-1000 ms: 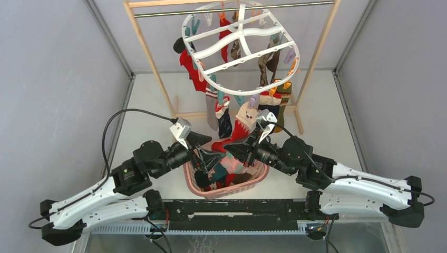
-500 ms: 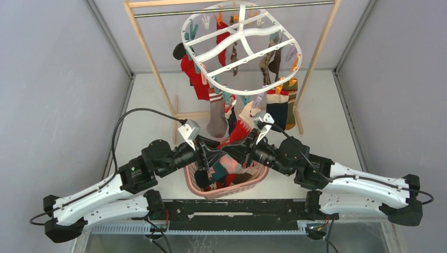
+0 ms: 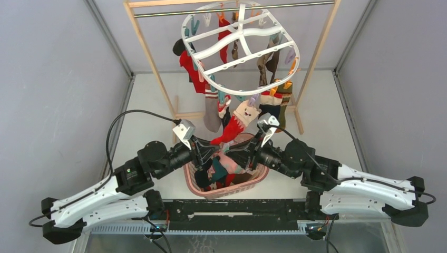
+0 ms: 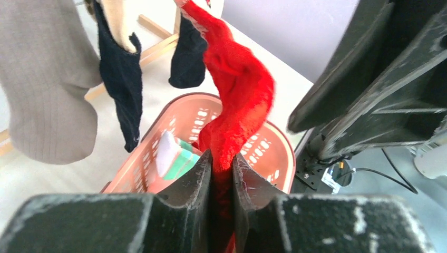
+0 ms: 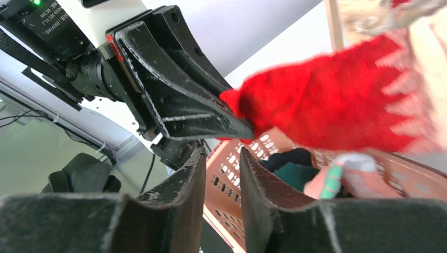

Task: Remove the socks clipped to the hanger
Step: Remove the sock from the hanger.

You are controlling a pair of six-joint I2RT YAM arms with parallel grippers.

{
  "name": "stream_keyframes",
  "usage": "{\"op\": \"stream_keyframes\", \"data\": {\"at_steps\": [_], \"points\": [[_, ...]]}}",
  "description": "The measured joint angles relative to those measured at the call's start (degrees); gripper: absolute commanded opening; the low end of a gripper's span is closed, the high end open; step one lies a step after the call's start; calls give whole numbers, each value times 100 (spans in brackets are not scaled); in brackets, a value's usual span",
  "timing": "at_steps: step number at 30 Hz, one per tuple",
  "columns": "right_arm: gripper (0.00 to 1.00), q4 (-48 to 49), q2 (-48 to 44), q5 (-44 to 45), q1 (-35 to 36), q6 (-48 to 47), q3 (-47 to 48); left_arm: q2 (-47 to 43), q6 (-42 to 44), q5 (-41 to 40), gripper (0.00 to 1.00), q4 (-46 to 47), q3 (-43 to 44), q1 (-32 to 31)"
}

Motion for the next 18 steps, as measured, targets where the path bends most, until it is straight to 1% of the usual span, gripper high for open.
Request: {"op": "stream_keyframes", "data": {"at_steps": [2, 3, 4, 5, 6, 12, 15, 18], "points": [[48, -249, -225, 118, 22, -2, 0, -50, -2, -179, 22, -127, 15, 0], [59, -350, -343, 179, 22, 0, -2, -55, -4, -212, 22, -142, 15, 0], [82, -461, -503, 267, 24, -4, -2, -50, -4, -291, 22, -208, 24, 0], [96, -562, -675, 356, 26, -17, -2, -35, -4, -372, 22, -271, 31, 0], [99, -647, -848, 448, 26, -15, -2, -15, -4, -435, 22, -321, 37, 0], [100, -988, -1709, 1045, 26, -203, -2, 162, 2, -675, 24, -673, 216, 0], [93, -1008, -1886, 1362, 24, -323, -2, 166, 2, -732, 24, -859, 367, 2], [92, -922, -1878, 1591, 24, -597, -2, 140, 4, -752, 25, -931, 531, 0]]}}
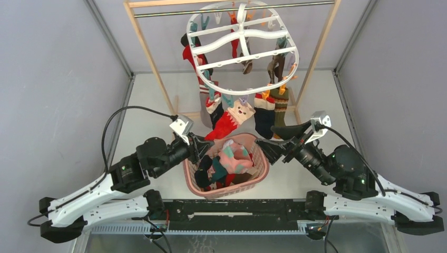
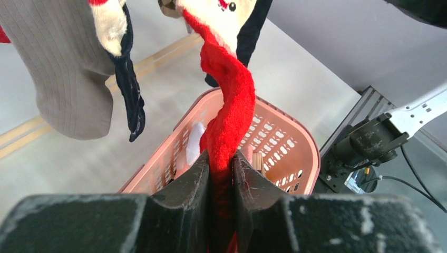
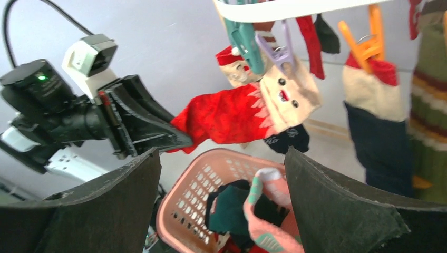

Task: Remove the socks clipped to the hanger
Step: Remove the sock from the hanger.

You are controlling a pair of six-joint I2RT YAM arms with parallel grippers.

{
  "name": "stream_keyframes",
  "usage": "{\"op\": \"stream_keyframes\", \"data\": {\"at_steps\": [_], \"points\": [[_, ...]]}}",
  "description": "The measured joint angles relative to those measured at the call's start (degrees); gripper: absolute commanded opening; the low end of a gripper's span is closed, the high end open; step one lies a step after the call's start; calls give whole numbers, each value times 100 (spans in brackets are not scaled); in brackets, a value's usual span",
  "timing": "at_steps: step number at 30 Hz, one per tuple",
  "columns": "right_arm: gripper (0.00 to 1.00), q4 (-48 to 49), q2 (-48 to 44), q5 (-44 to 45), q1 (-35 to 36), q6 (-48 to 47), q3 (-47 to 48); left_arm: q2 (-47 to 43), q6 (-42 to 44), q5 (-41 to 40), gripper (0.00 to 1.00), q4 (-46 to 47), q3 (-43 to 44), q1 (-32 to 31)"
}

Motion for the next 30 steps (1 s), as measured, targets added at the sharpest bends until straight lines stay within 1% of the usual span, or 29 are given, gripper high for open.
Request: {"op": "stream_keyframes", "data": {"at_steps": [2, 7, 11, 19, 25, 30], "points": [[91, 107, 74, 155, 2, -234, 0, -15, 0, -22, 25, -55, 92, 0], [85, 531, 431, 605, 2, -920, 0, -22, 4, 7, 25, -179, 302, 0], [80, 970, 669, 793, 2, -1329, 15, -11, 4, 142, 26, -297, 435, 2], [63, 1414, 1368, 841, 2, -1609, 531, 70, 0, 531, 26, -387, 588, 0], [62, 1600, 1882, 791, 2, -1644, 839, 118, -2, 684, 26, -444, 588, -7], [62, 1663, 2173, 713, 2, -1646, 892, 116, -2, 723, 26, -529, 588, -48]]}}
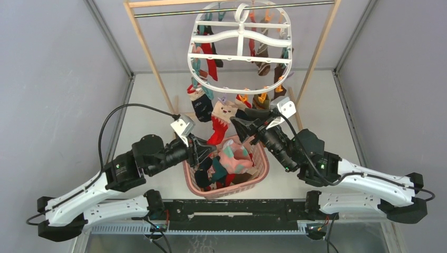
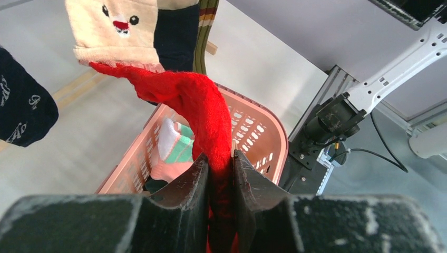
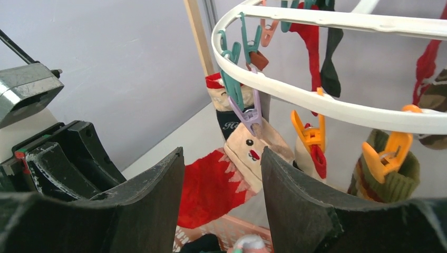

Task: Remove the socks clipped to the hanger
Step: Remove the sock from the hanger.

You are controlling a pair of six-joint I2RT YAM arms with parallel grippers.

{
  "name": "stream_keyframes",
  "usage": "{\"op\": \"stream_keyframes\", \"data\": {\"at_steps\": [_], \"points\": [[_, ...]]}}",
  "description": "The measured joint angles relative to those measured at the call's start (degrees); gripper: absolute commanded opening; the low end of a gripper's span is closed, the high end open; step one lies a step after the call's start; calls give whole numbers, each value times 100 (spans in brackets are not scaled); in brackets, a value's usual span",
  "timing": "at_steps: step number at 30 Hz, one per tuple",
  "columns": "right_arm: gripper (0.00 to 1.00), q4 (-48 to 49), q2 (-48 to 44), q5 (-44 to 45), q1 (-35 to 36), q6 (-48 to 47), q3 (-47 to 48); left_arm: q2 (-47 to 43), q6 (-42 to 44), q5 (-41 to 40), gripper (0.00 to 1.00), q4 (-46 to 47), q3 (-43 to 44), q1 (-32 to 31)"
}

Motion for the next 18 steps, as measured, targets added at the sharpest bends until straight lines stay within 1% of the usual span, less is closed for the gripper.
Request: {"op": "stream_keyframes", "data": {"at_steps": [6, 10, 15, 18], "points": [[63, 103, 420, -122, -28, 7, 262, -15, 0, 55, 26, -4, 0, -59], [63, 125, 739, -289, -254, 127, 409, -37, -2, 59, 26, -44, 0, -118], [71, 74, 940, -498, -704, 396, 444, -162, -4, 57, 26, -122, 0, -160], [72, 52, 944, -564, -870, 476, 446, -254, -11, 52, 26, -164, 0, -173]]}}
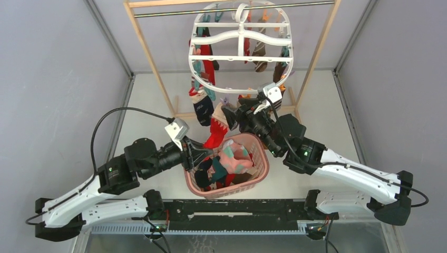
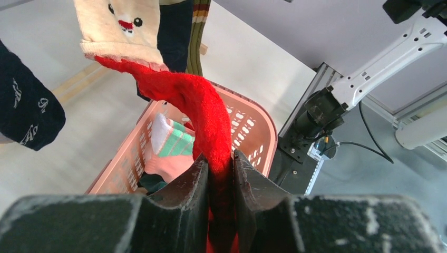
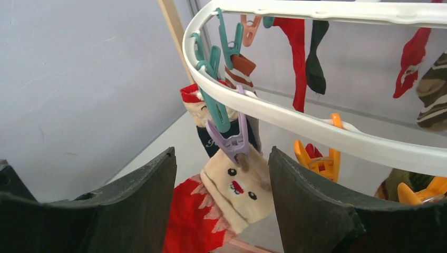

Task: Remove the socks clipped to the hanger
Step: Remove the sock from the hanger.

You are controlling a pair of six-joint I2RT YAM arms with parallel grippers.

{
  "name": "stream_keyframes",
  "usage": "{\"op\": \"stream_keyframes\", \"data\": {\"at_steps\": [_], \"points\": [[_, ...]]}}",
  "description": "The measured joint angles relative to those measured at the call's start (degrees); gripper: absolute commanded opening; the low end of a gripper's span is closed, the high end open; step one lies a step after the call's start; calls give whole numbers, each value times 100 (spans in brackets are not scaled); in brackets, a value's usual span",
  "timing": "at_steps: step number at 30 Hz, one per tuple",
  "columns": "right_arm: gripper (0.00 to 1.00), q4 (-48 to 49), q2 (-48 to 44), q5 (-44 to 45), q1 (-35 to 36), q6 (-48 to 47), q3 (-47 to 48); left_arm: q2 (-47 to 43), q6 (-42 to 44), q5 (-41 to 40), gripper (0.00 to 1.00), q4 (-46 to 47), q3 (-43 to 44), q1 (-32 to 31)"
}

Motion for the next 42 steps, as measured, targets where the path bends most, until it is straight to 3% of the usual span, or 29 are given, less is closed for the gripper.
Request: {"op": "stream_keyframes", "data": {"at_steps": [16, 29, 34, 42], "points": [[74, -87, -11, -730, -334, 94, 22, -332, -61, -149, 27, -448, 103, -22], [72, -138, 354, -243, -256, 94, 352, -546, -107, -98, 27, -608, 114, -22], [67, -173, 463, -120, -256, 96, 417, -662, -149, -79, 27, -610, 116, -22], [48, -175, 485, -105, -258, 103, 472, -706, -149, 9, 27, -651, 149, -22]]}}
